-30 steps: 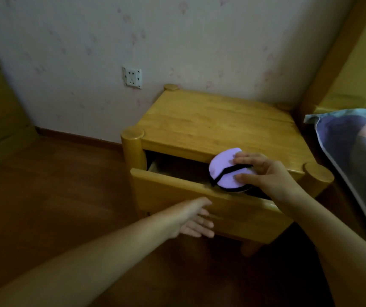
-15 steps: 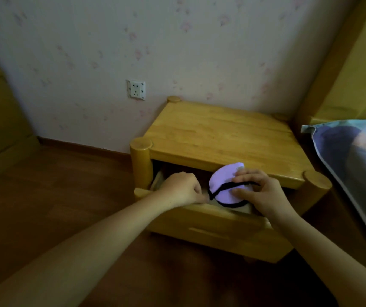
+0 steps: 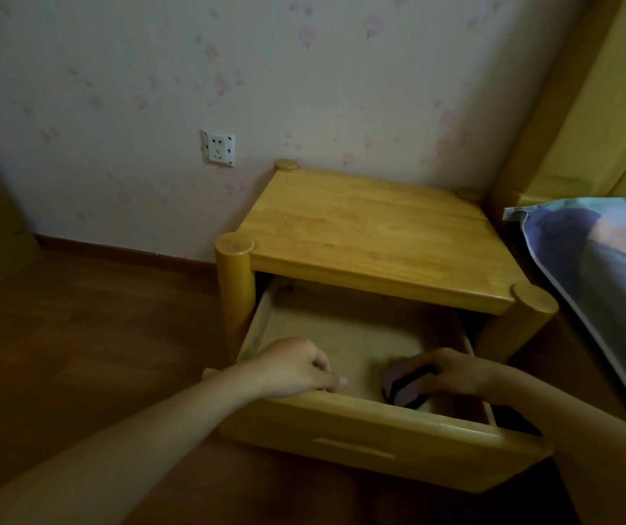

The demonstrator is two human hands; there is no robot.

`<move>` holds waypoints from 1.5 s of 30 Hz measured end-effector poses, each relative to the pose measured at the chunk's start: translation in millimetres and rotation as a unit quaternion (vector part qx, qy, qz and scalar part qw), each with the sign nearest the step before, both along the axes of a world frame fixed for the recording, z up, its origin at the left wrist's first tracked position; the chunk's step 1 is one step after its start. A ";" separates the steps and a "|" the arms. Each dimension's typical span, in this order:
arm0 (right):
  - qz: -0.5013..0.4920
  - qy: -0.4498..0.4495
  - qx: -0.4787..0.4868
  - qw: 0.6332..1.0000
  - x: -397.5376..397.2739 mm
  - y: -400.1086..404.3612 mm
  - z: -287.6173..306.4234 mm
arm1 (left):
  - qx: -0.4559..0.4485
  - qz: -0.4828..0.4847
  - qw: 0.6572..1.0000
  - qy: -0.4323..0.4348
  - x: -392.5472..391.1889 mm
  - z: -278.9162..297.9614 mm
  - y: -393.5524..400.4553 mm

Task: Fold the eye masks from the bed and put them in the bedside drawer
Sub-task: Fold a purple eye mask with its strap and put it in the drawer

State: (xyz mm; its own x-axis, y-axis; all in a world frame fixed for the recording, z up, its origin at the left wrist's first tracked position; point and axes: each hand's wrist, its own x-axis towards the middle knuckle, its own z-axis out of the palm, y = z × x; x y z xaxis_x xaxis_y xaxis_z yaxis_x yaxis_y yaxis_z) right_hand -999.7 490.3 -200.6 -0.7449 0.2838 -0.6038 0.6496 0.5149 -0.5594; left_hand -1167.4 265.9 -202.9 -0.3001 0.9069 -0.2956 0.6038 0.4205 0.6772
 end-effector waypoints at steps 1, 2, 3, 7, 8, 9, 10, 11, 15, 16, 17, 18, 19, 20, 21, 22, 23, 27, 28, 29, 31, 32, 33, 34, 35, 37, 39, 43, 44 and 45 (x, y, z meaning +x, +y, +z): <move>0.038 -0.028 0.026 0.999 2.2 -0.1 -4.4 | -0.004 0.002 1.000 -0.001 0.2 -0.5 0.8; 0.085 -0.057 0.073 0.992 3.9 -0.7 -8.1 | -0.011 0.002 1.000 -0.002 0.0 -0.5 1.9; 0.133 -0.078 0.123 0.980 4.4 -1.8 -11.5 | -0.025 -0.003 1.000 -0.001 -0.8 0.1 3.0; 0.267 -0.098 0.226 0.932 1.8 -9.9 -13.7 | -0.098 -0.060 0.993 0.005 -2.9 5.8 10.8; 0.285 -0.110 0.256 0.917 0.0 -11.9 -12.2 | -0.105 -0.071 0.992 0.004 -2.1 7.6 13.3; 0.300 -0.119 0.291 0.901 -2.2 -13.5 -11.1 | -0.109 -0.079 0.991 0.006 -0.9 9.1 15.7; 0.313 -0.123 0.326 0.884 -4.3 -14.8 -10.9 | -0.112 -0.086 0.990 0.014 0.4 10.4 17.9; 0.325 -0.124 0.353 0.868 -6.4 -15.9 -11.6 | -0.115 -0.093 0.989 0.029 1.7 11.7 19.8; 0.338 -0.113 0.402 0.843 -10.3 -19.1 -17.1 | -0.126 -0.116 0.983 0.072 3.7 18.3 23.1; 0.343 -0.106 0.416 0.835 -10.7 -19.1 -18.4 | -0.128 -0.118 0.982 0.074 3.9 20.2 23.3; 0.347 -0.094 0.429 0.829 -11.0 -18.6 -19.4 | -0.130 -0.120 0.981 0.075 4.6 21.8 23.6; 0.344 -0.076 0.434 0.829 -11.4 -18.1 -19.6 | -0.130 -0.123 0.981 0.075 5.8 23.3 23.6; 0.331 -0.049 0.430 0.839 -11.9 -17.5 -19.2 | -0.129 -0.126 0.981 0.075 7.3 24.9 23.5; 0.303 -0.017 0.416 0.857 -11.8 -16.1 -19.3 | -0.125 -0.129 0.981 0.076 8.6 26.1 23.2; 0.264 0.010 0.390 0.882 -11.4 -13.9 -19.6 | -0.121 -0.131 0.981 0.078 9.4 27.2 22.9; 0.223 0.029 0.361 0.905 -10.5 -11.6 -19.8 | -0.118 -0.131 0.981 0.080 9.7 27.9 22.6; 0.192 0.036 0.337 0.921 -9.3 -10.2 -19.6 | -0.116 -0.128 0.982 0.081 9.7 28.0 22.1; 0.170 0.042 0.349 0.921 -0.9 -9.4 -15.6 | -0.089 -0.108 0.989 0.055 10.3 22.5 19.1; 0.163 0.077 0.358 0.916 -0.6 -9.9 -11.4 | -0.070 -0.094 0.992 0.042 11.1 21.2 18.7; 0.143 0.127 0.345 0.919 -1.3 -10.3 -5.2 | -0.044 -0.078 0.995 0.037 11.6 21.7 19.0; 0.095 0.234 0.265 0.930 -4.7 -13.2 13.4 | 0.021 -0.044 0.997 0.052 10.2 29.7 22.8; 0.080 0.280 0.219 0.931 -6.8 -16.2 26.6 | 0.054 -0.025 0.996 0.060 8.3 38.2 26.3; 0.072 0.319 0.183 0.927 -9.2 -19.0 42.3 | 0.086 -0.003 0.994 0.066 6.0 50.6 30.7; 0.064 0.356 0.162 0.918 -11.3 -20.9 59.9 | 0.117 0.020 0.989 0.086 3.0 65.3 35.5; 0.054 0.389 0.155 0.907 -13.3 -21.6 79.0 | 0.145 0.036 0.981 0.126 0.0 82.1 40.8; 0.028 0.437 0.172 0.883 -15.2 -20.0 120.5 | 0.184 0.048 0.957 0.221 -5.1 119.3 50.8; 0.024 0.459 0.236 0.856 -14.7 -16.6 162.5 | 0.222 0.050 0.935 0.271 -6.9 158.1 59.1; 0.028 0.456 0.353 0.816 -1.8 -9.7 240.3 | 0.270 0.040 0.920 0.281 -0.7 231.9 75.8; 0.018 0.454 0.365 0.813 5.1 -7.8 258.3 | 0.275 0.036 0.919 0.280 3.0 249.5 81.1; 0.007 0.451 0.373 0.810 13.3 -6.3 274.9 | 0.277 0.032 0.919 0.280 7.7 266.4 86.7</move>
State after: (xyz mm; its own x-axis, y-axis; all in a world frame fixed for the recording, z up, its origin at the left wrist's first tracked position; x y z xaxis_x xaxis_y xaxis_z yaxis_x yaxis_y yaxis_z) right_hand -986.4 484.0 74.3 -0.7943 0.3059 0.5249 0.1398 0.9328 -0.3321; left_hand -1159.7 352.7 63.4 -0.3225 0.8474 0.4218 0.9085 0.1521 0.3891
